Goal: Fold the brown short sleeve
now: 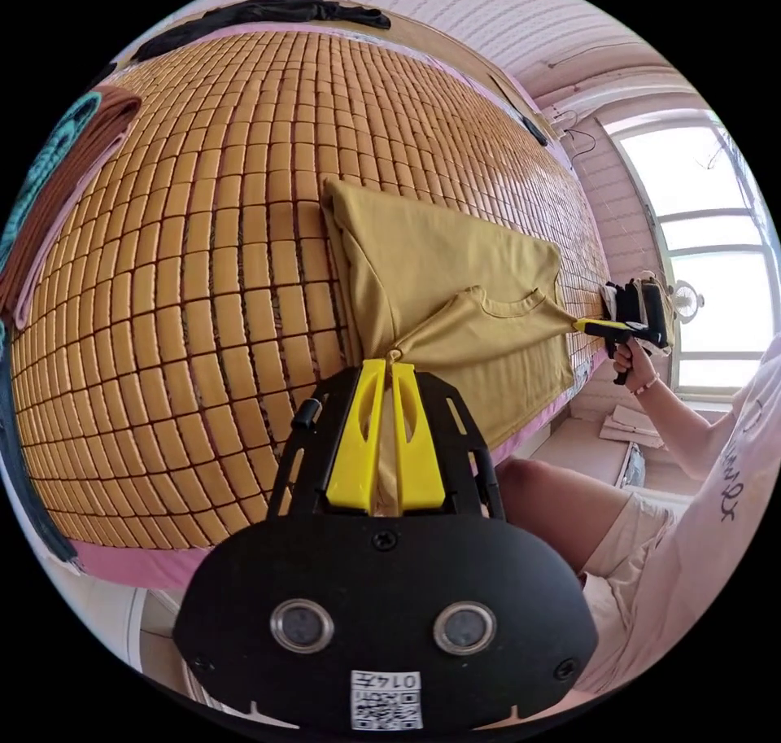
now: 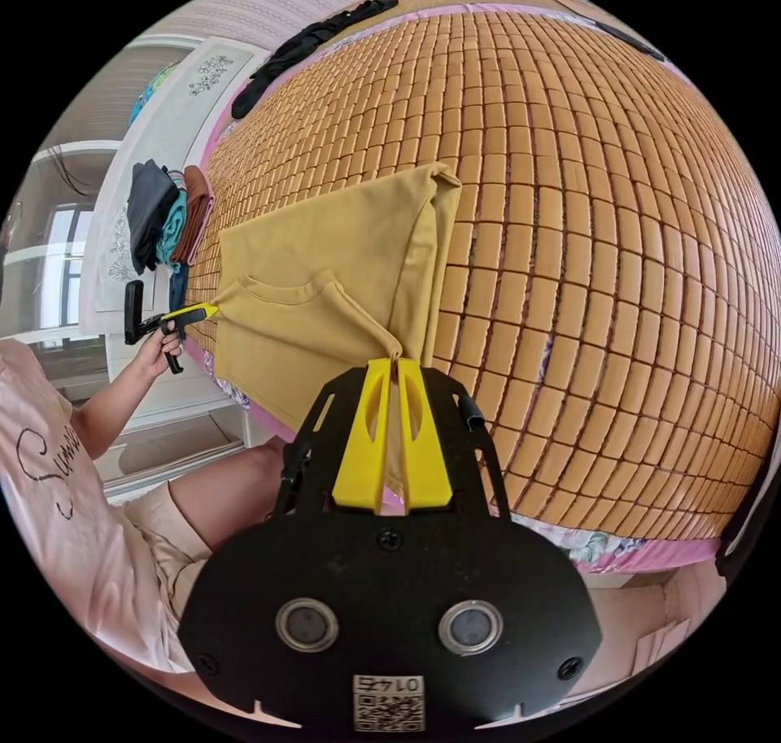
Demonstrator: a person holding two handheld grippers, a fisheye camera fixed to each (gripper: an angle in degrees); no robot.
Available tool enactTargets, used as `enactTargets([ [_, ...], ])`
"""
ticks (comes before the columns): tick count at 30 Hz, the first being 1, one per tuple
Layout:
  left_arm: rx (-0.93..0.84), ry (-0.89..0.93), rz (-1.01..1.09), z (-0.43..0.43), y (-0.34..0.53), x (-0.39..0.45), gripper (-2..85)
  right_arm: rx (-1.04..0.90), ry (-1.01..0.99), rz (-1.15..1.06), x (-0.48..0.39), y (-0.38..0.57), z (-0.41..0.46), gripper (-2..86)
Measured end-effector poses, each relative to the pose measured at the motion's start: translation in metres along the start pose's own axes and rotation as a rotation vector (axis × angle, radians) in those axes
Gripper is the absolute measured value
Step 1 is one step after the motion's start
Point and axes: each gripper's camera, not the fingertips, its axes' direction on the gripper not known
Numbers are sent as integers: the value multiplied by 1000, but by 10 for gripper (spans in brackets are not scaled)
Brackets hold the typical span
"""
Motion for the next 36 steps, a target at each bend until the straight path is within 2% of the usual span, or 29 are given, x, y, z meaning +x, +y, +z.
enactTargets([
  [5, 33, -2, 108, -30, 12, 21, -9, 12, -20, -26, 1, 9, -7, 5],
  [11, 19, -36, 6, -5, 32, 24, 1, -53, 78, 67, 18, 25, 29, 4],
  [15, 1, -83, 3, -14, 55, 37, 12, -49, 57, 86, 23, 39, 27, 11],
  [17, -42, -142, 11, -27, 67, 43, 12, -12, 71, 58, 15, 37, 20, 25],
  [22, 44, -141, 150, -51, 45, 85, 41, 96, 65, -92, -29, 5, 29, 55],
  [24, 80, -180, 189, -44, 28, 111, 66, 114, 87, -125, -44, -5, 46, 65],
  [26, 82, -132, 230, -20, 10, 138, 76, 95, 98, -137, -55, -15, 72, 78],
  [29, 48, -33, 225, 14, -1, 157, 61, 82, 163, -146, -63, -18, 98, 55],
  [31, -32, -52, 238, 33, 0, 164, 21, 45, 205, -165, -66, -17, 110, 27],
  [32, -96, -73, 262, 40, 2, 168, 1, 38, 191, -184, -67, -13, 113, 19],
  [36, -95, -75, 304, 24, 28, 176, -8, 29, 70, -234, -63, 12, 113, 10],
])
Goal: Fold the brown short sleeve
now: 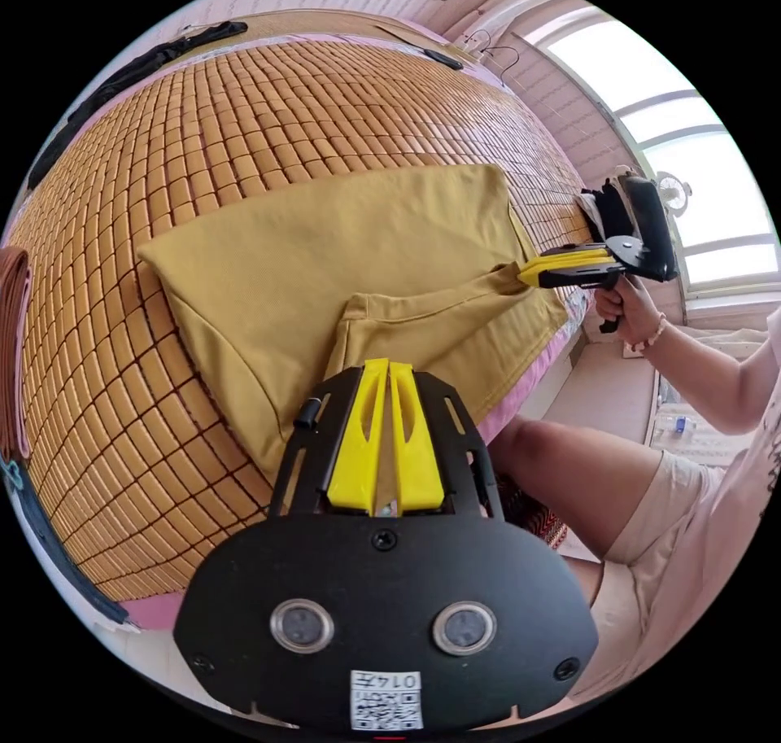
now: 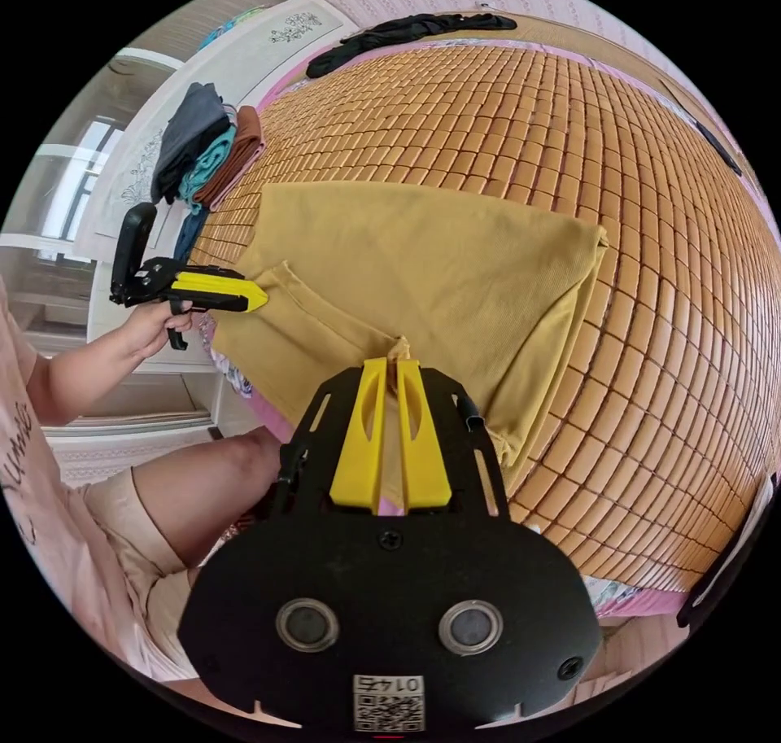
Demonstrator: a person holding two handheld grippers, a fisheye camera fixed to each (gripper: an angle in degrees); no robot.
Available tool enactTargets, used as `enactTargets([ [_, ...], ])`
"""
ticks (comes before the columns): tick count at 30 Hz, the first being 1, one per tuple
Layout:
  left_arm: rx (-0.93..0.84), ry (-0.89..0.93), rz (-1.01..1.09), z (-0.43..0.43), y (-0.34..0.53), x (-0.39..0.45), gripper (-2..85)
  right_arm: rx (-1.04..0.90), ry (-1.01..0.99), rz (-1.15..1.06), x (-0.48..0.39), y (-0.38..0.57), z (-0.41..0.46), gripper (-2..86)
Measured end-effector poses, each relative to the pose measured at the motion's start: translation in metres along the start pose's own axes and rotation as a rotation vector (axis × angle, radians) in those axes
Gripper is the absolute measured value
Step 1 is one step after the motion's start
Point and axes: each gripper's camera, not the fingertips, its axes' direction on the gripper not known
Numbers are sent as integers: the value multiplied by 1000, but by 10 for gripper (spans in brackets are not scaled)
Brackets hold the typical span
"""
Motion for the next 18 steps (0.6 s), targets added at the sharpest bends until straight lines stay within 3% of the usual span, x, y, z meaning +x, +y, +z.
enactTargets([
  [5, -13, 45, 44, -22, 51, 37, -8, -109, -134, -59, -5, 40, 13, 13],
  [11, 112, -31, 58, -50, 66, 62, 31, -208, -67, -106, -22, 63, 32, 23],
  [15, 173, -72, 73, -43, 56, 69, 77, -54, -17, -85, -35, 61, 20, 58],
  [18, 168, -73, 79, -23, 55, 76, 45, 7, 30, -83, -45, 56, 32, 80],
])
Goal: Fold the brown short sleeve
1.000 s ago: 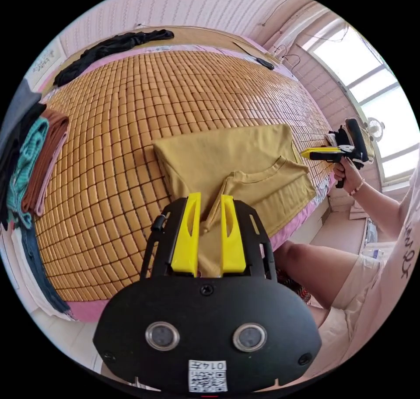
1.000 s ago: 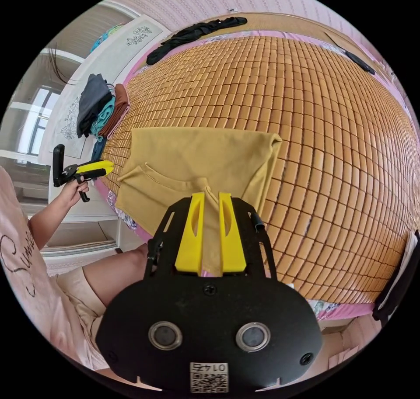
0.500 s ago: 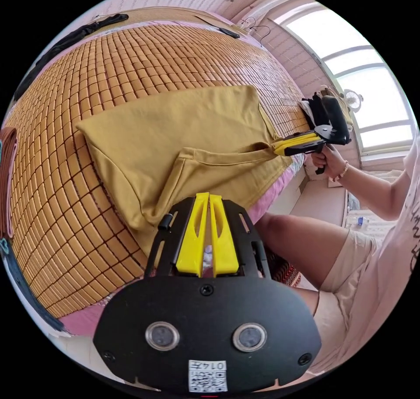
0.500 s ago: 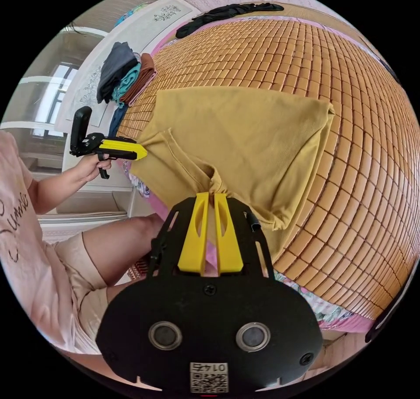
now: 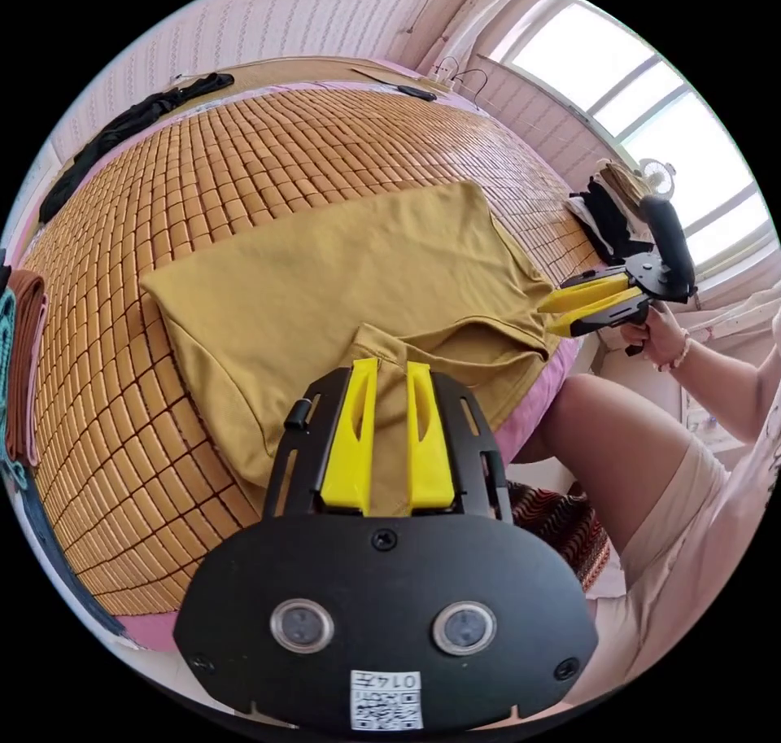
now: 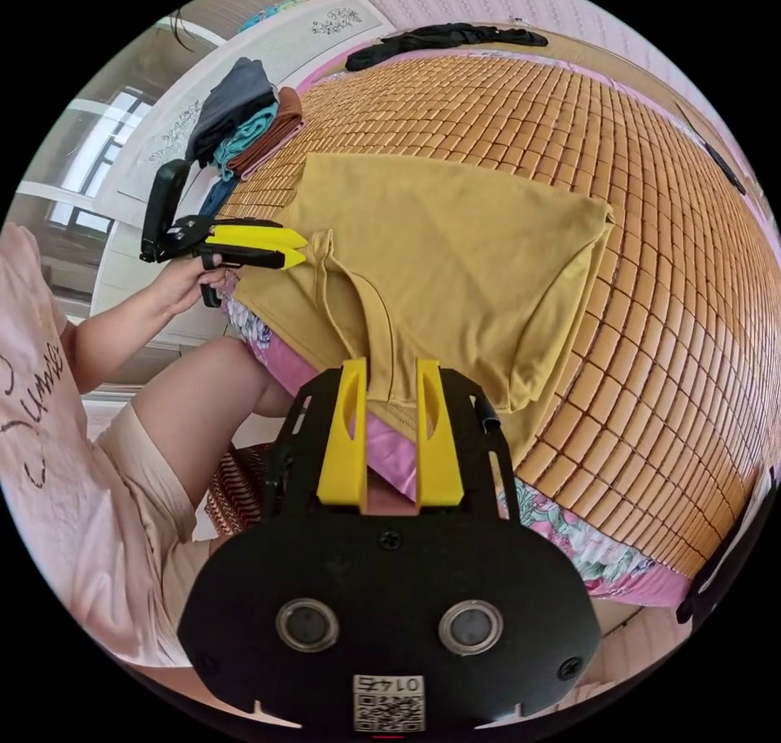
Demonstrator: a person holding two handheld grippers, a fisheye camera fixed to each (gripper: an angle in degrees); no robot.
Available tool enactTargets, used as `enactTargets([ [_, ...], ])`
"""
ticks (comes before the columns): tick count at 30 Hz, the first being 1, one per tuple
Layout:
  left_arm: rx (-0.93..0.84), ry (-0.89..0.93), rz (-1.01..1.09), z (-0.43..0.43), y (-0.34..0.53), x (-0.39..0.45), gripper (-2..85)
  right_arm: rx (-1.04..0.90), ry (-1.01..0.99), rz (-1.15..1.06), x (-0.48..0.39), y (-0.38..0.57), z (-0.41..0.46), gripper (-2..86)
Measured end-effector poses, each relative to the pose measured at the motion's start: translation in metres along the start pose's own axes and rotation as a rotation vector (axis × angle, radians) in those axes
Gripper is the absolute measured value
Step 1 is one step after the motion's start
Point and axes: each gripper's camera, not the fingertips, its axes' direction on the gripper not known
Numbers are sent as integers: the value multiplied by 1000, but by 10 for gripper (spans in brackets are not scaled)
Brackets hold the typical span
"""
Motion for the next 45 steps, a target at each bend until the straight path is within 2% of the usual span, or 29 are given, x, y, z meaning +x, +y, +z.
enactTargets([
  [2, -37, -73, 62, 10, 13, 12, -1, -39, 17, -22, -7, 2, 21, 57],
  [9, 13, -72, 56, -23, 95, 56, -10, 12, 84, -35, -34, 29, 36, 26],
  [16, 107, -109, -78, -86, 169, 108, -10, 57, 133, -6, -85, 80, 10, 27],
  [18, 133, -158, -53, -112, 182, 132, -10, 62, 141, 3, -100, 97, 2, 24],
  [23, 220, -462, -12, -160, 218, 198, -10, 9, 167, 50, -133, 133, -2, 11],
  [27, 235, -447, 31, -164, 229, 223, -10, -29, 171, 57, -148, 138, 4, 1],
  [32, 248, -268, 60, -148, 224, 238, -10, -71, 128, 14, -162, 102, 8, -2],
  [34, 240, -251, 78, -138, 215, 242, -10, -52, 104, -29, -166, 79, 4, -3],
  [40, 223, -318, 137, -111, 168, 243, -9, -84, 243, -185, -175, -27, -1, -3],
  [45, 164, -321, 146, -88, 121, 223, -9, -132, 297, -173, -164, -107, 14, -3],
])
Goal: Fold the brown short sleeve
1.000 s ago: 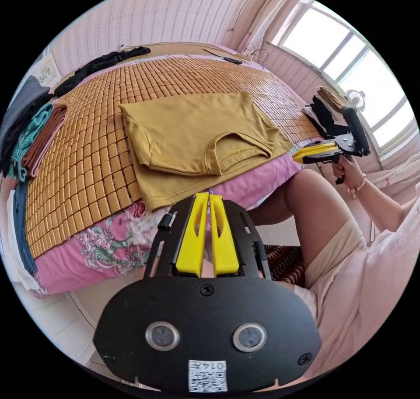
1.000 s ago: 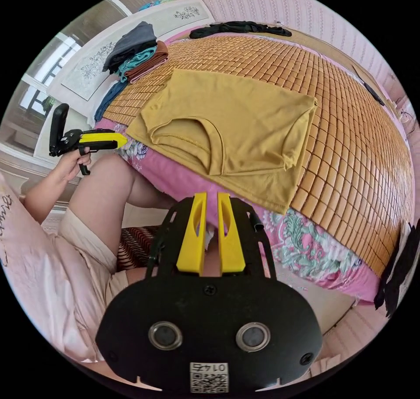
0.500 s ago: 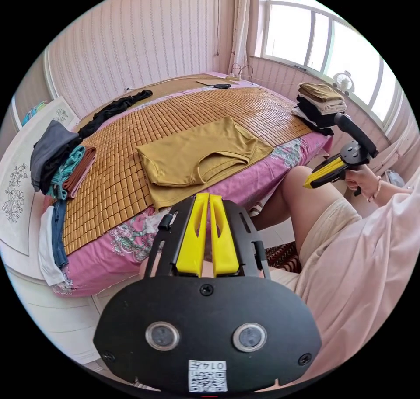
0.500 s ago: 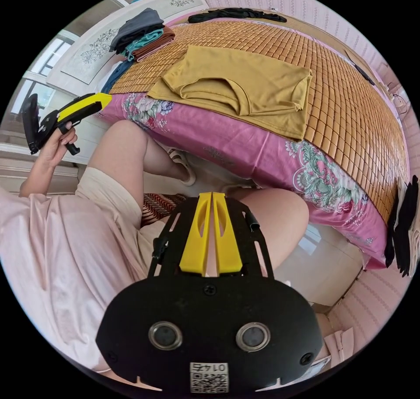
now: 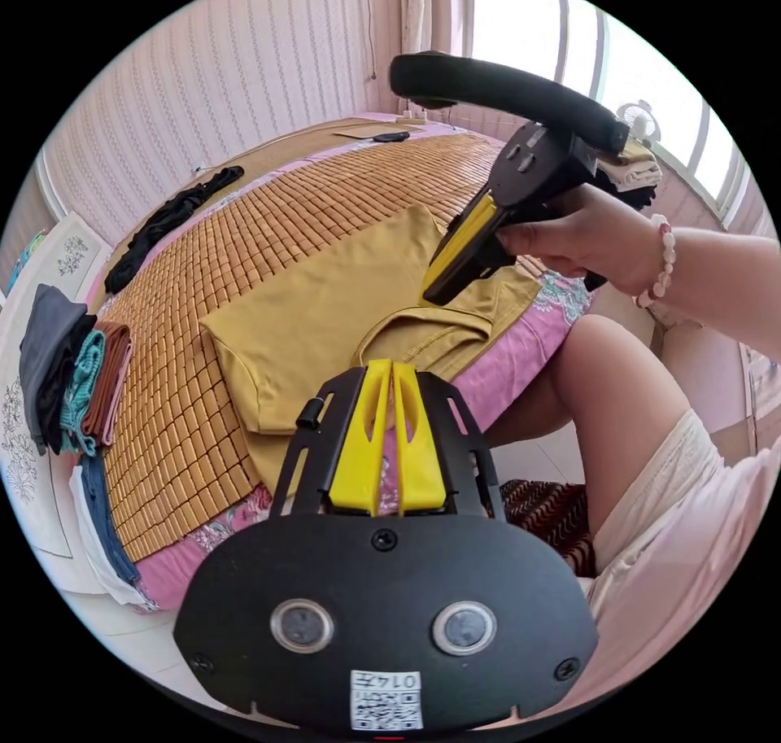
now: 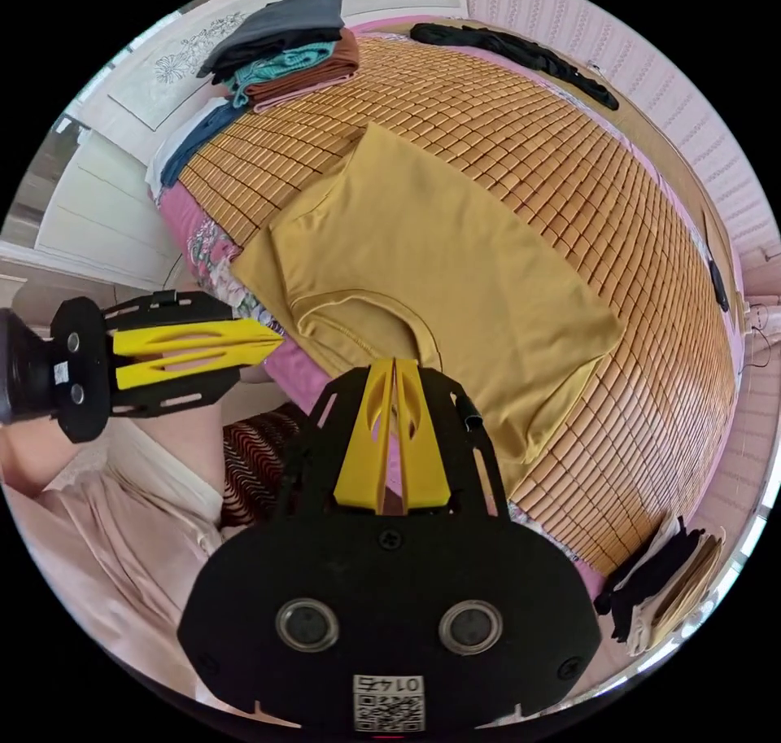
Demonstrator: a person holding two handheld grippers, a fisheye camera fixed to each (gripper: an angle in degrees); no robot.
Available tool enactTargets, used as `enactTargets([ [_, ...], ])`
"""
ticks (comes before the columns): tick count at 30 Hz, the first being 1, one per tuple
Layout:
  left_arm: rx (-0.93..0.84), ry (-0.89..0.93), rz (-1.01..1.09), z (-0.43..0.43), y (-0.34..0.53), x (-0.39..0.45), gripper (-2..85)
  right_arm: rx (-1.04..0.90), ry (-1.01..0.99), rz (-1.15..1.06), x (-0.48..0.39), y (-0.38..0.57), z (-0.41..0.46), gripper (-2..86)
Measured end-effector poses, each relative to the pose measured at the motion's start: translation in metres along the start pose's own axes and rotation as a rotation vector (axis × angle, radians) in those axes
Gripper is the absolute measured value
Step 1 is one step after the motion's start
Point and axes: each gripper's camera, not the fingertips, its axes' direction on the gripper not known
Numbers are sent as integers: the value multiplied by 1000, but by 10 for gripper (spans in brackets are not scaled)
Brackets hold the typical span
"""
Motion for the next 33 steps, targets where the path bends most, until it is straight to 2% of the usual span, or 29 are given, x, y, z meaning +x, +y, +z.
enactTargets([
  [6, -74, 38, -86, 49, -29, -32, -8, -107, -41, 80, 23, -48, 32, -5],
  [7, -95, 46, -85, 59, -29, -34, -8, -179, -67, 73, 25, -52, 44, -5],
  [10, -214, 28, -72, 89, -19, -35, -8, -83, -109, 127, 35, -51, 41, -8],
  [14, -105, 50, -92, 89, 3, -33, -9, -112, -156, 144, 46, -61, 41, -9],
  [17, -124, 30, -130, 78, 5, -34, -9, -201, -125, 59, 45, -72, 35, -10],
  [22, 58, 48, -97, 46, 4, -21, -9, -143, -73, 12, 65, -86, 9, -9],
  [24, 65, 41, -61, 53, -4, -11, -9, -77, -128, 44, 80, -100, -4, -8],
  [26, 62, 47, -20, 70, -15, -1, -9, -49, -95, 81, 96, -125, -5, -7],
  [29, 8, 68, 5, 96, -20, 8, -9, -126, 16, 104, 113, -155, 20, -5],
  [31, -44, 72, 8, 111, -16, 12, -9, -191, 18, 124, 124, -164, 41, -5],
  [33, 20, 80, -16, 111, -7, 10, -9, -195, 11, 137, 132, -166, 45, -5],
])
